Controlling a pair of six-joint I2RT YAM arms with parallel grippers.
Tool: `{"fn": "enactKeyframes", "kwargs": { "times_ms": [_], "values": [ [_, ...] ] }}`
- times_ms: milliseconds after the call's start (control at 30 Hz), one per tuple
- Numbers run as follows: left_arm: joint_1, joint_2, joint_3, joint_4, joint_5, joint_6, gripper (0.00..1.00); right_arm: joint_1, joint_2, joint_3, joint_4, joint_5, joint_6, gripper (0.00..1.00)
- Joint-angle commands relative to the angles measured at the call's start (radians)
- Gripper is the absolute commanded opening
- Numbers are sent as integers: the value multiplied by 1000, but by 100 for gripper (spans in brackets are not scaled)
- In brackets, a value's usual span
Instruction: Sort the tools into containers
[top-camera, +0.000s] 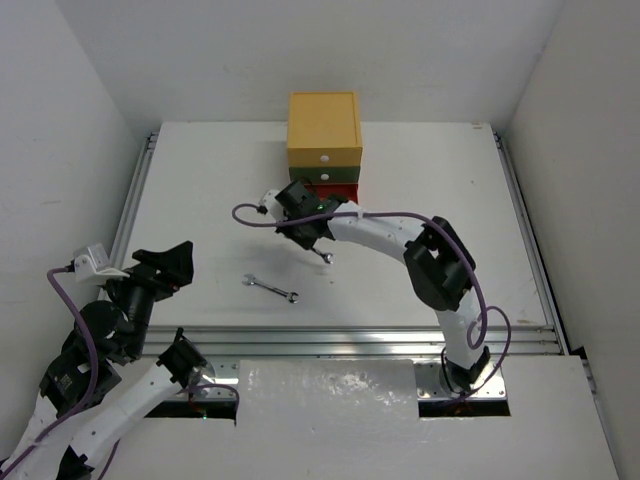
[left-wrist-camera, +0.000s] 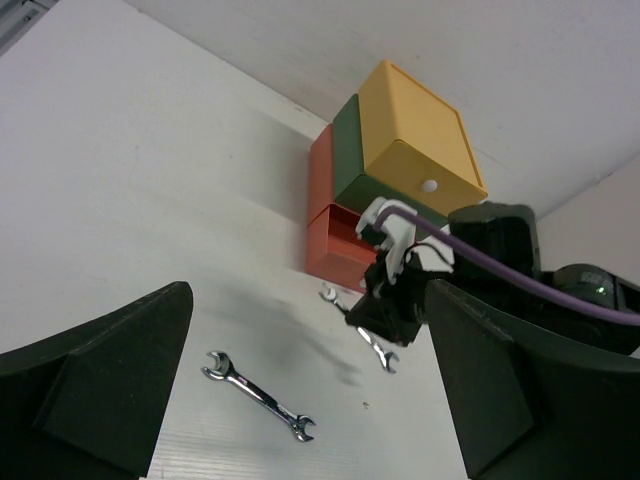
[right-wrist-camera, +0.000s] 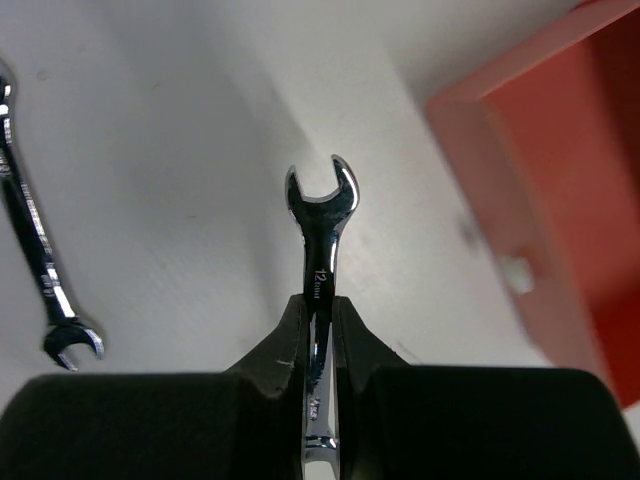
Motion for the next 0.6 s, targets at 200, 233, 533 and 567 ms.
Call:
{"fn": "enactKeyframes", "kwargs": {
  "times_ms": [200,233,533,567],
  "values": [
    [8,5,13,29,10,12,100,-143,-9,242,10,-91,-385,0],
    [8,8,11,29,11,13,100,-156,-8,240,31,-92,-447,0],
    [8,14,11,31,14,15,100,-212,87,290,50,-132,-560,30],
    [8,12,10,31,13,13,100,-212,86,289,47,-137,-552,34]
  ]
}}
